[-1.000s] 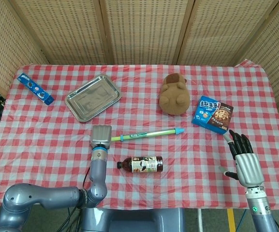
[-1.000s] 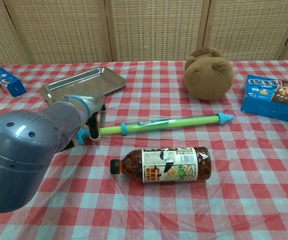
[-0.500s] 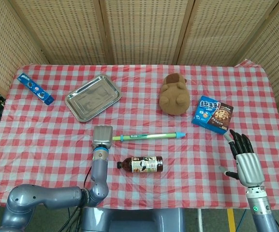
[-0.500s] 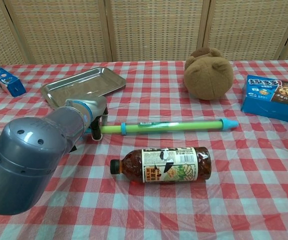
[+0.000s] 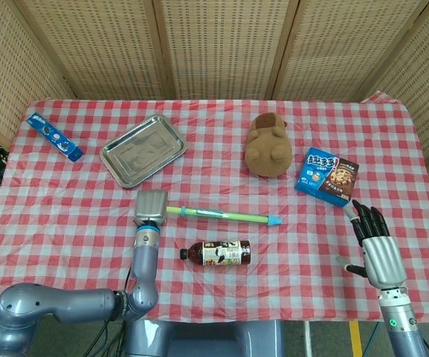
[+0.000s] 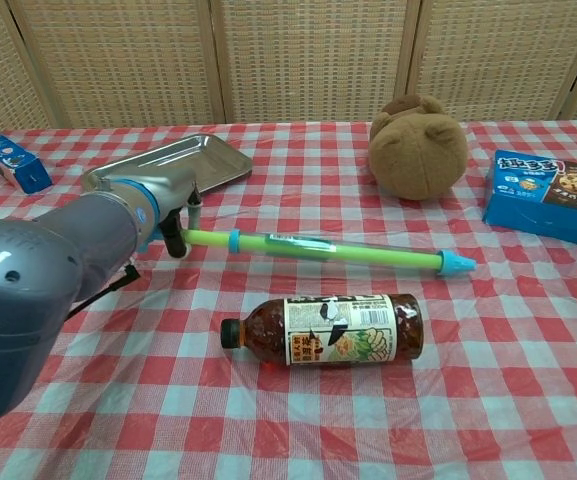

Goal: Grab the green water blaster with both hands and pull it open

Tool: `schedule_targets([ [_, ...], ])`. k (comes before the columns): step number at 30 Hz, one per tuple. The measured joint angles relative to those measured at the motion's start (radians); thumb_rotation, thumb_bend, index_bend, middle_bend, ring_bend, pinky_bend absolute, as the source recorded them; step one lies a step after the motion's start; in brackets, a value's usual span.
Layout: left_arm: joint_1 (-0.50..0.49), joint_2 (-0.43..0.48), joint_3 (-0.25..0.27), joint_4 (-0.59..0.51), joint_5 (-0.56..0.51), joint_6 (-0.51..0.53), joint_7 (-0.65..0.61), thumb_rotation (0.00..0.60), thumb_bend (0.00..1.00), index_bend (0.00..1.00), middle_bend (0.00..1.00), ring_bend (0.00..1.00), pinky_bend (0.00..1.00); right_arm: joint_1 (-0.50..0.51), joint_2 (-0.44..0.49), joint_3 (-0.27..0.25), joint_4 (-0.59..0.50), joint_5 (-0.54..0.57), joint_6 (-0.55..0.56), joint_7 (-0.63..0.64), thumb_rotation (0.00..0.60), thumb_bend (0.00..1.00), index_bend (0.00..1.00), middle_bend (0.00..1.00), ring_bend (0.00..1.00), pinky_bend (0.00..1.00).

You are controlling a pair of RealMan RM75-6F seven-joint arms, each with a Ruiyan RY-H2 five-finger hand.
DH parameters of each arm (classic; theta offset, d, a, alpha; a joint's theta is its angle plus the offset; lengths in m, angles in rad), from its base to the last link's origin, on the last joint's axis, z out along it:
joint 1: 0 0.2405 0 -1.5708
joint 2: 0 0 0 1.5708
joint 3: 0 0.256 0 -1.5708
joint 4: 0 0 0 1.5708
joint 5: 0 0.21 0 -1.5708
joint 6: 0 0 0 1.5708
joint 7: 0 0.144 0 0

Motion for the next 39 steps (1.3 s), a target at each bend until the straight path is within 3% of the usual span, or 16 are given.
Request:
schedule_targets([
  [8, 0.052, 0.108, 0.000, -0.164, 0.046, 0.077, -0.028, 0.600, 0.61, 0.84, 0.92, 0.87, 0.76, -0.004, 0.001, -0.006, -0.016, -0.018, 0.014, -0.018, 0.600, 0.13, 0.10, 0.00, 0.00, 0.00],
  [11, 0.075, 0.156, 0.002, -0.227, 0.063, 0.097, -0.041, 0.600, 0.61, 0.84, 0.92, 0.87, 0.76, -0.004, -0.003, -0.007, -0.019, -0.025, 0.018, -0.029, 0.600, 0.13, 0.14, 0.04, 0.01, 0.00],
  [17, 0.118, 0.253, 0.005, -0.330, 0.081, 0.121, -0.065, 0.600, 0.61, 0.84, 0.92, 0.87, 0.76, 0.002, -0.026, 0.004, -0.043, -0.020, 0.017, -0.062, 0.600, 0.13, 0.21, 0.29, 0.28, 0.15],
  [22, 0.146, 0.314, 0.004, -0.391, 0.086, 0.131, -0.089, 0.600, 0.61, 0.84, 0.92, 0.87, 0.76, 0.025, -0.032, 0.030, -0.103, -0.019, 0.006, -0.130, 0.600, 0.13, 0.22, 0.37, 0.37, 0.19],
  [31, 0.181, 0.412, 0.005, -0.460, 0.089, 0.122, -0.129, 0.600, 0.61, 0.84, 0.92, 0.87, 0.76, 0.113, -0.042, 0.105, -0.291, 0.040, -0.103, -0.399, 0.600, 0.13, 0.24, 0.42, 0.43, 0.21],
  [39, 0.183, 0.465, 0.001, -0.487, 0.066, 0.095, -0.143, 0.600, 0.61, 0.84, 0.92, 0.87, 0.76, 0.218, -0.080, 0.211, -0.405, 0.201, -0.200, -0.651, 0.600, 0.20, 0.31, 0.62, 0.64, 0.33],
])
